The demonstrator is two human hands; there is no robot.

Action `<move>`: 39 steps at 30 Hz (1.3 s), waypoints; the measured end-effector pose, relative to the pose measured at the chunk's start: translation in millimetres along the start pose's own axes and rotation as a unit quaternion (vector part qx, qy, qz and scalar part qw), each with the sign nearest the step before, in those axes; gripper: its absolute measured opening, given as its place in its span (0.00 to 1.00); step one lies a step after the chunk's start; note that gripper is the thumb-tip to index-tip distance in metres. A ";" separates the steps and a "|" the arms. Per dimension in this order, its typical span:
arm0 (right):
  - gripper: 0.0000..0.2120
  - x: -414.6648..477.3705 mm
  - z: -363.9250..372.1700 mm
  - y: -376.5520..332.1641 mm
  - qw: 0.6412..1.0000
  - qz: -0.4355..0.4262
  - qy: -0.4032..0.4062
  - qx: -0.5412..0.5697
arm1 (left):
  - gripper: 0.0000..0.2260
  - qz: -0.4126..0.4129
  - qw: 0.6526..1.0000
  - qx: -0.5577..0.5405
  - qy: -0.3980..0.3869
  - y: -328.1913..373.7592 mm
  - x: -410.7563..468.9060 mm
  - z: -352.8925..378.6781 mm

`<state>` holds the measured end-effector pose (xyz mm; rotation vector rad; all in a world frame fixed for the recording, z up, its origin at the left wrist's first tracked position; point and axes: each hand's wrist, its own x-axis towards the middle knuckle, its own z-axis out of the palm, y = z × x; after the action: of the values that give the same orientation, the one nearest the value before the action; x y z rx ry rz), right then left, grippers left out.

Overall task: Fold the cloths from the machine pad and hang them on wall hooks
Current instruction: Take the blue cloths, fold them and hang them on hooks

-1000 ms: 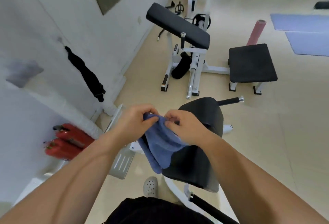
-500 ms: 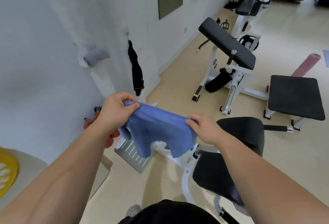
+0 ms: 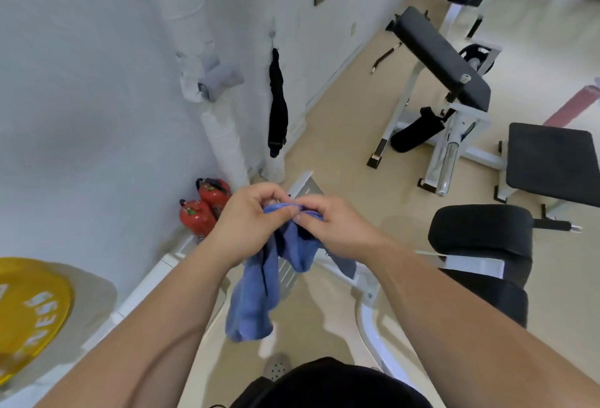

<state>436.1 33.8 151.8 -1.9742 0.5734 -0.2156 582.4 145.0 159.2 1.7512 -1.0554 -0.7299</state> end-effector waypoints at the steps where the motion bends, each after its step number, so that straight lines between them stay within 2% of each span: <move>1: 0.08 4.1 3.9 -0.8 1.000 0.000 0.000 -0.018 | 0.08 -0.006 1.000 -0.018 -0.002 -3.6 0.2 -6.9; 4: 0.09 12.2 11.1 -5.5 0.999 0.028 0.035 -0.008 | 0.06 -0.032 0.998 -0.046 -0.030 -22.5 -1.0 -24.6; 6: 0.10 16.6 13.7 -7.8 0.994 0.042 0.103 0.024 | 0.04 -0.058 0.995 -0.071 -0.044 -37.7 -4.4 -33.0; 10: 0.12 24.5 5.0 -0.6 0.971 0.103 0.205 0.065 | 0.07 -0.098 0.990 -0.090 -0.054 -68.0 -11.4 -51.8; 14: 0.11 27.3 -10.3 12.4 0.953 0.145 0.264 0.031 | 0.05 -0.102 0.991 -0.073 -0.038 -83.0 -12.2 -64.8; 16: 0.11 26.3 -12.5 13.7 0.953 0.168 0.247 -0.038 | 0.06 -0.088 0.993 -0.072 0.003 -81.6 -9.0 -67.3; 18: 0.04 23.0 -9.0 5.9 0.962 0.175 0.186 -0.099 | 0.07 -0.058 0.996 -0.063 0.029 -72.0 -4.2 -67.5; 19: 0.06 21.5 -4.8 -0.8 0.966 0.171 0.151 -0.119 | 0.07 -0.041 0.998 -0.048 0.028 -64.2 -1.9 -66.5; 21: 0.18 20.6 6.1 -12.7 0.979 0.130 0.096 -0.124 | 0.08 -0.003 1.000 0.002 0.008 -47.5 1.5 -62.4; 22: 0.20 21.6 13.1 -18.6 0.986 0.099 0.074 -0.109 | 0.09 0.018 0.999 0.031 -0.011 -39.9 3.3 -60.2; 24: 0.20 23.6 25.3 -27.0 0.995 0.043 0.027 -0.084 | 0.08 0.052 0.995 0.076 -0.047 -28.8 5.3 -56.5; 26: 0.13 25.3 30.4 -29.4 0.996 0.017 0.004 -0.085 | 0.07 0.062 0.992 0.096 -0.058 -22.7 4.2 -55.9; 29: 0.07 25.7 28.4 -25.1 0.995 0.023 0.021 -0.092 | 0.10 0.040 0.995 0.085 -0.046 -22.9 2.1 -61.7; 35: 0.09 22.9 18.0 -15.5 0.982 0.087 0.142 -0.086 | 0.10 -0.075 0.993 0.018 -0.085 -55.0 -5.7 -77.5; 39: 0.10 21.6 13.2 -14.7 0.971 0.125 0.195 -0.054 | 0.09 -0.108 0.989 -0.041 -0.088 -68.3 -13.5 -77.0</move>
<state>464.5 39.3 156.6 -1.9506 1.1012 -0.4281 662.8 201.9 126.4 1.7723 -0.9456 -1.0638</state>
